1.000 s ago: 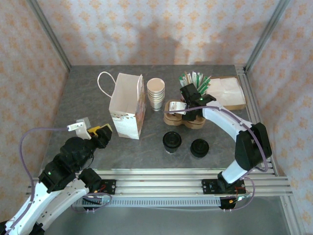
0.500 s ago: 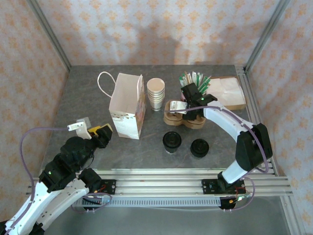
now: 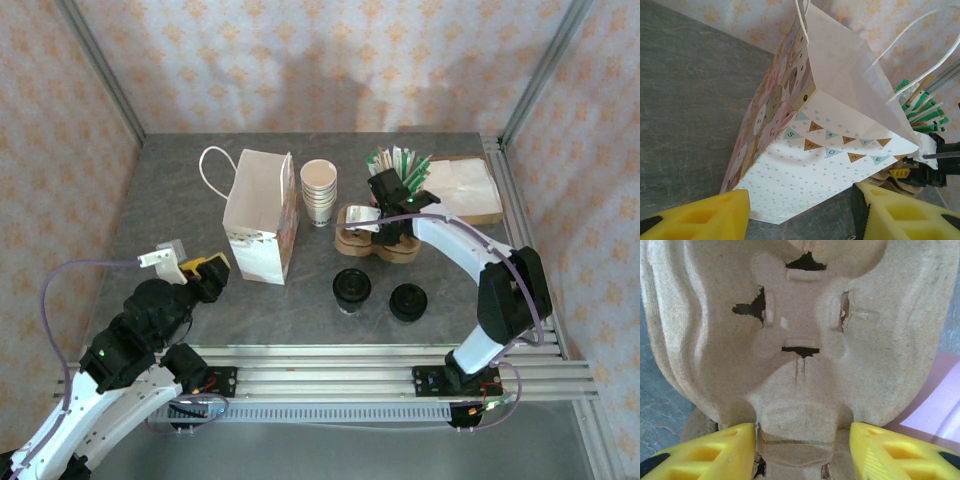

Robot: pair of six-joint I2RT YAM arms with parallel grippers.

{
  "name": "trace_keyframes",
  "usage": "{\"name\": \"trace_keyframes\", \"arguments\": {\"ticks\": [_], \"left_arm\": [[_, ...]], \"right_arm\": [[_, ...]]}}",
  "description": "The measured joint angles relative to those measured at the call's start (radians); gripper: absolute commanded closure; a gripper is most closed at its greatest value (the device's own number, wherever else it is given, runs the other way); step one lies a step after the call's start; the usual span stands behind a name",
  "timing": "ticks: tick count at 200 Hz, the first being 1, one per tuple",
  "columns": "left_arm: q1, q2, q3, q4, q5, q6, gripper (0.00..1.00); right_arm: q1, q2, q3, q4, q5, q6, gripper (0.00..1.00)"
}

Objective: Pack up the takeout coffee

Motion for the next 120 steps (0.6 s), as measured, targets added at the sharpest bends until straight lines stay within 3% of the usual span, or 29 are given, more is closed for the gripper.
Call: {"name": "trace_keyframes", "arguments": {"ticks": [120], "left_arm": [[0.000, 0.000, 0.000, 0.000, 0.000, 0.000, 0.43]], "right_arm": [[0.000, 0.042, 0.037, -0.005, 0.004, 0.000, 0.49]]}}
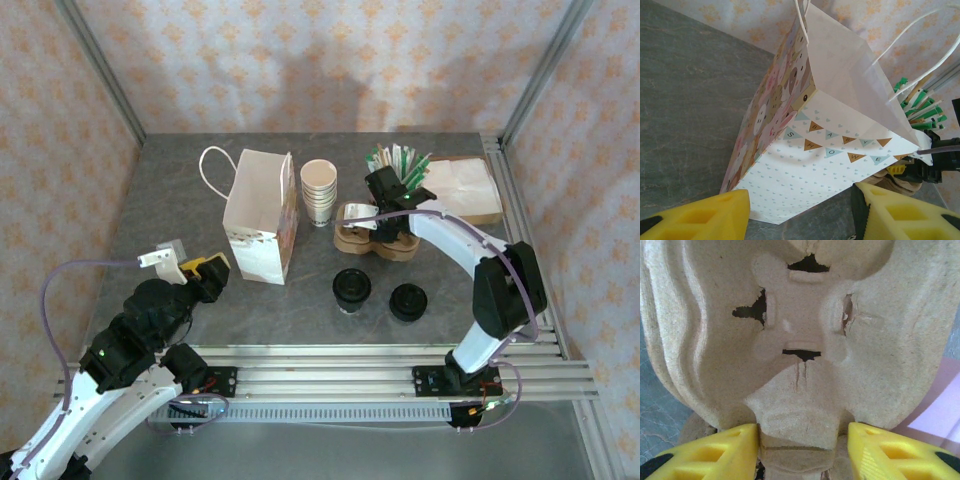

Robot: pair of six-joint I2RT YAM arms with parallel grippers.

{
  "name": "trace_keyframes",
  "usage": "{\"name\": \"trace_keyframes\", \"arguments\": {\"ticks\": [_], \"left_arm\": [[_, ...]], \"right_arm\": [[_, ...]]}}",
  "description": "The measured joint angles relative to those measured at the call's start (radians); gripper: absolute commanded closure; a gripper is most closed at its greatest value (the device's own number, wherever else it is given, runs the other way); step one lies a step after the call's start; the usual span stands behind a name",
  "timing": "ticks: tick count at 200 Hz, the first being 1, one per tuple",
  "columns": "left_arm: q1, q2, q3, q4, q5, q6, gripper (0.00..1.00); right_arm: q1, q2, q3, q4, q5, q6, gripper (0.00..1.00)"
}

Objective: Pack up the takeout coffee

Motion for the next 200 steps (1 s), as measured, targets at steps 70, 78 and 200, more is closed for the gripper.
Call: {"name": "trace_keyframes", "arguments": {"ticks": [70, 78, 200], "left_arm": [[0.000, 0.001, 0.000, 0.000, 0.000, 0.000, 0.43], [0.000, 0.001, 0.000, 0.000, 0.000, 0.000, 0.43], [0.000, 0.021, 0.083, -0.008, -0.001, 0.006, 0.43]], "right_arm": [[0.000, 0.008, 0.006, -0.004, 0.000, 0.000, 0.58], [0.000, 0.008, 0.007, -0.005, 0.000, 0.000, 0.59], [0.004, -0.111, -0.013, -0.010, -0.002, 0.006, 0.61]]}}
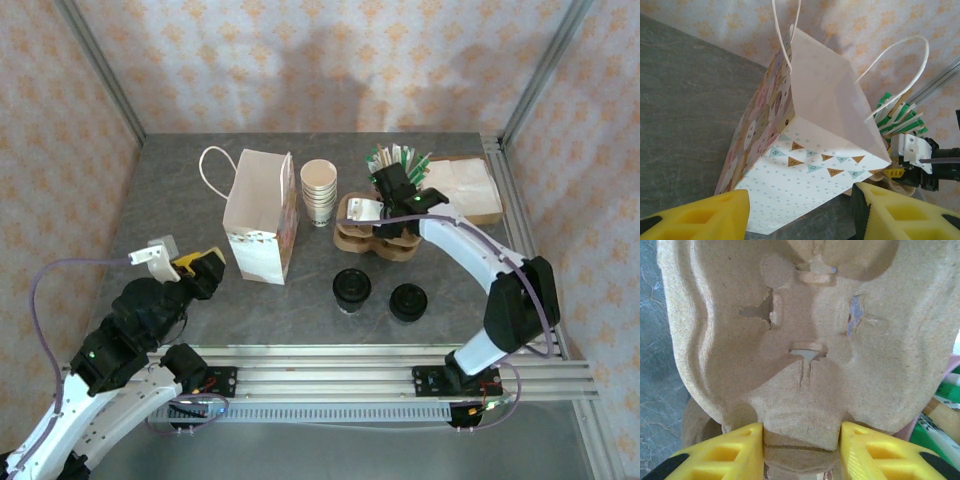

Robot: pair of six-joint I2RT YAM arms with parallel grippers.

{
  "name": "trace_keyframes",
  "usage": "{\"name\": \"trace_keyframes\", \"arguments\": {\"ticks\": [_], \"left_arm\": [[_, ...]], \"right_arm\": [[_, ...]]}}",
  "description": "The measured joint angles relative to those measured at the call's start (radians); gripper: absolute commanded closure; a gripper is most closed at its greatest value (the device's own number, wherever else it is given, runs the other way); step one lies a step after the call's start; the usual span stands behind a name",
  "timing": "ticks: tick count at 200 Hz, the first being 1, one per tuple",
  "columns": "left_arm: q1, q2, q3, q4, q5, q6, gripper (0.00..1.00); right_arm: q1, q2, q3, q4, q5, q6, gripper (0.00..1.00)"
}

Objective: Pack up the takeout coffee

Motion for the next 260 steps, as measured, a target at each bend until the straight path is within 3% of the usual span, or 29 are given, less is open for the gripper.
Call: {"name": "trace_keyframes", "arguments": {"ticks": [57, 106, 150, 199, 222, 260], "left_arm": [[0.000, 0.062, 0.127, -0.031, 0.028, 0.055, 0.41], [0.000, 0.175, 0.329, -0.098, 0.093, 0.158, 0.32], [0.000, 0.426, 0.628, -0.242, 0.067, 0.241, 0.31], [0.007, 0.715, 0.928, -0.343, 0.016, 0.336, 0.23], [0.091, 0.855, 1.078, -0.373, 0.029, 0.368, 0.20], [0.379, 1.033, 1.218, -0.415, 0.229, 0.374, 0.17]], "right_arm": [[0.050, -0.092, -0.043, -0.039, -0.017, 0.084, 0.64], [0.095, -0.214, -0.051, -0.061, -0.062, 0.204, 0.66], [0.098, -0.351, -0.097, -0.048, -0.126, 0.317, 0.68], [0.104, -0.452, -0.141, -0.024, -0.143, 0.465, 0.67], [0.106, -0.481, -0.140, -0.018, -0.141, 0.552, 0.68], [0.108, -0.502, -0.113, -0.032, -0.147, 0.705, 0.68]]}}
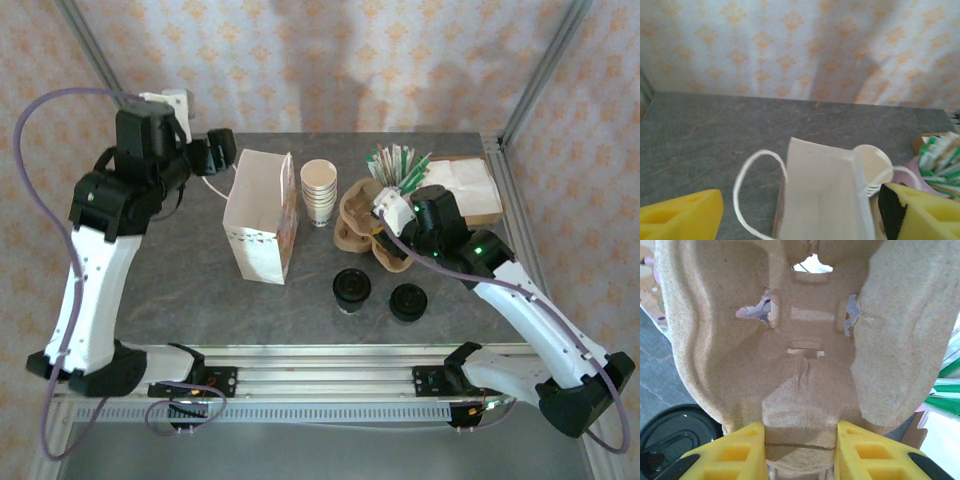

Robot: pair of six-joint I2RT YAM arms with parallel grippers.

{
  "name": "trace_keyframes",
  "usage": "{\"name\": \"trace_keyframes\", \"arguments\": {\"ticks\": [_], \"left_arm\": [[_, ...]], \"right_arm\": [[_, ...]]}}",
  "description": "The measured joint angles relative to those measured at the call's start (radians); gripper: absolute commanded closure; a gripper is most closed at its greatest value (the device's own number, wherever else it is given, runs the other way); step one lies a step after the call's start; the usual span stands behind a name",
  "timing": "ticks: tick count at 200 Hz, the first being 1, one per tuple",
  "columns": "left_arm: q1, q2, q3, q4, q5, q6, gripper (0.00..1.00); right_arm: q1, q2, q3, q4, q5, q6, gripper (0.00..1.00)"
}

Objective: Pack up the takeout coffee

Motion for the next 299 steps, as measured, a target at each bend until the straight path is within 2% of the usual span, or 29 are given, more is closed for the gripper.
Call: {"name": "trace_keyframes", "arguments": {"ticks": [17, 45, 90, 109, 119, 148, 168, 213, 230, 252, 299], "left_arm": [[0.072, 0.077, 0.036, -0.035, 0.091, 0.017, 0.17], [0.132, 0.178, 0.042, -0.090, 0.189, 0.053, 0.15], [0.145, 0.257, 0.034, -0.146, 0.247, 0.104, 0.13], [0.146, 0.270, 0.028, -0.154, 0.249, 0.119, 0.16], [0.146, 0.271, 0.015, -0.154, 0.253, 0.122, 0.20], [0.146, 0.273, -0.028, -0.154, 0.262, 0.125, 0.44], [0.146, 0.274, -0.040, -0.155, 0.275, 0.116, 0.55], [0.146, 0.218, -0.108, -0.111, 0.363, 0.048, 0.89], [0.146, 0.177, -0.125, -0.090, 0.397, 0.029, 0.95], [0.145, 0.127, -0.127, -0.072, 0.428, 0.014, 0.95], [0.074, 0.079, -0.086, -0.078, 0.365, 0.024, 0.95]], "right_arm": [[0.000, -0.015, 0.018, -0.013, -0.019, 0.050, 0.68], [0.000, -0.054, 0.024, -0.018, -0.042, 0.116, 0.68], [0.000, -0.068, 0.042, -0.018, -0.045, 0.202, 0.69], [0.000, -0.064, 0.053, -0.018, -0.048, 0.239, 0.69], [0.000, -0.062, 0.059, -0.018, -0.056, 0.254, 0.69], [0.000, -0.053, 0.074, -0.017, -0.067, 0.302, 0.71], [0.000, -0.041, 0.087, -0.017, -0.068, 0.351, 0.71], [0.000, -0.015, 0.130, 0.021, -0.090, 0.506, 0.74], [0.000, -0.009, 0.144, 0.038, -0.105, 0.564, 0.74], [0.000, 0.015, 0.183, 0.050, -0.130, 0.639, 0.74], [0.000, 0.056, 0.250, 0.084, -0.184, 0.769, 0.74]]}}
